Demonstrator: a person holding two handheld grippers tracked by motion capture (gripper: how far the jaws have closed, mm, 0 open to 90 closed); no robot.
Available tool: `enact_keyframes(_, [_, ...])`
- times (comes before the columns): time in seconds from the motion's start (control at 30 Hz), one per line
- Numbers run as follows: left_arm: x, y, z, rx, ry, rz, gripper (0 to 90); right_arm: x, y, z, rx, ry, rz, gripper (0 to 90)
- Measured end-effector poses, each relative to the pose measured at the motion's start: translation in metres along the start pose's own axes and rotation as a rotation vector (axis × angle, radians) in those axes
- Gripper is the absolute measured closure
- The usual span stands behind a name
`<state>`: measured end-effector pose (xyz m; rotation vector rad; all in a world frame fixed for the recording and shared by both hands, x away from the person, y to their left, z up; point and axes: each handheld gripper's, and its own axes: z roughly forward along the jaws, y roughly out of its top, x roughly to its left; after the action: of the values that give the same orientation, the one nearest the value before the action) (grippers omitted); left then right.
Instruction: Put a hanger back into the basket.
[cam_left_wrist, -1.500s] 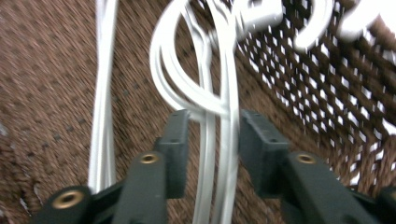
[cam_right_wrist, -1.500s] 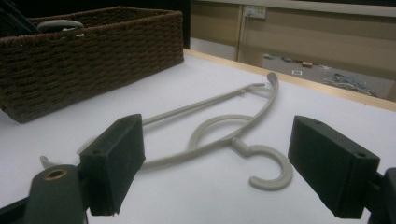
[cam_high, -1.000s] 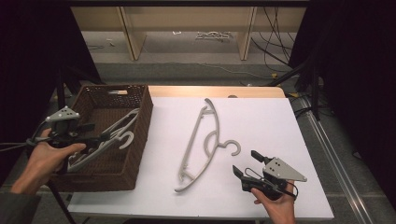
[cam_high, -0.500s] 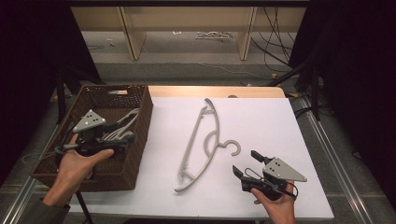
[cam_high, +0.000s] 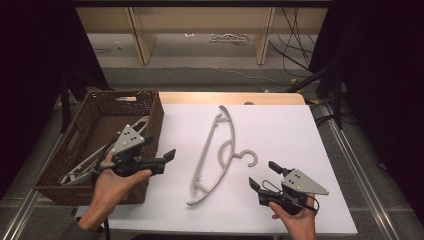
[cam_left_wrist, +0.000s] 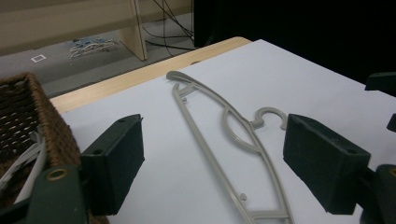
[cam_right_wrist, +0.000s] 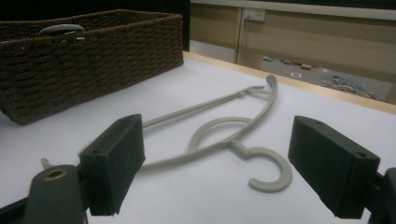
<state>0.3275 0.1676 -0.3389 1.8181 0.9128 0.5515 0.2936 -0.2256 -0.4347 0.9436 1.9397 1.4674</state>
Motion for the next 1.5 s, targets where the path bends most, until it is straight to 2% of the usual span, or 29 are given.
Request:
enact_keyframes(0.23, [-0.021,-0.004,0.017,-0.025,-0.039,0.001,19.8,-0.001,0.000,-0.001,-0.002,0.001,0.006,19.4])
enact_keyframes(0.67, [-0.037,-0.024,0.044,-0.039,-0.060,-0.030,17.9,-0.002,0.000,-0.002,0.001,0.010,0.016,19.3])
enact_keyframes(0.7, [-0.039,-0.026,0.045,-0.032,-0.059,-0.026,17.6,-0.002,0.000,-0.003,0.011,0.005,0.014,19.3])
enact_keyframes(0.73, [-0.035,-0.025,0.047,-0.026,-0.059,0.070,17.2,-0.002,0.000,-0.003,0.011,0.005,0.013,19.3])
enact_keyframes(0.77, [-0.035,-0.027,0.050,-0.021,-0.066,0.094,17.0,-0.001,0.000,-0.003,0.011,0.005,0.012,19.3])
enact_keyframes(0.8, [-0.037,-0.029,0.053,-0.011,-0.072,0.089,17.0,-0.001,0.000,-0.003,0.000,0.005,0.011,19.3])
enact_keyframes(0.83, [-0.044,-0.032,0.056,-0.011,-0.077,0.039,16.9,-0.001,0.000,-0.003,0.002,0.005,0.011,19.3])
enact_keyframes(0.87, [-0.047,-0.034,0.059,0.001,-0.081,0.030,16.9,-0.001,0.000,-0.002,0.001,0.005,0.011,19.3])
enact_keyframes(0.93, [-0.050,-0.037,0.067,0.019,-0.097,0.033,16.9,-0.001,0.000,-0.002,-0.004,0.010,0.013,19.3])
enact_keyframes(0.97, [-0.053,-0.040,0.075,0.055,-0.108,0.046,16.4,-0.001,0.000,-0.002,-0.004,0.010,0.010,19.3])
enact_keyframes(1.07, [-0.056,-0.043,0.085,0.070,-0.114,0.051,16.3,-0.001,0.000,-0.002,-0.003,0.009,0.009,19.3])
enact_keyframes(1.13, [-0.058,-0.045,0.093,0.106,-0.110,0.067,16.2,-0.001,0.000,-0.003,-0.002,0.008,0.008,19.3])
enact_keyframes(1.17, [-0.060,-0.047,0.099,0.101,-0.116,0.045,16.3,-0.002,0.000,-0.004,-0.006,0.007,0.010,19.3])
enact_keyframes(1.23, [-0.061,-0.049,0.107,0.118,-0.109,0.051,16.3,-0.001,-0.001,-0.003,-0.016,0.013,0.023,19.3])
enact_keyframes(1.27, [-0.061,-0.049,0.111,0.126,-0.108,0.068,16.3,-0.002,0.000,-0.004,-0.006,0.008,0.016,19.3])
enact_keyframes(1.33, [-0.064,-0.050,0.120,0.129,-0.094,0.055,16.6,-0.003,-0.001,-0.005,-0.012,-0.005,0.005,19.3])
enact_keyframes(1.37, [-0.065,-0.051,0.124,0.131,-0.100,0.051,16.6,-0.003,-0.001,-0.006,-0.010,-0.003,0.008,19.3])
enact_keyframes(1.4, [-0.065,-0.051,0.128,0.151,-0.100,0.064,16.6,-0.003,-0.001,-0.007,-0.003,0.003,0.019,19.3])
enact_keyframes(1.43, [-0.067,-0.053,0.132,0.150,-0.099,0.051,16.6,-0.003,-0.001,-0.006,-0.015,0.009,0.024,19.3])
enact_keyframes(1.5, [-0.069,-0.054,0.138,0.163,-0.103,0.059,16.6,-0.003,-0.001,-0.007,-0.017,0.009,0.025,19.3])
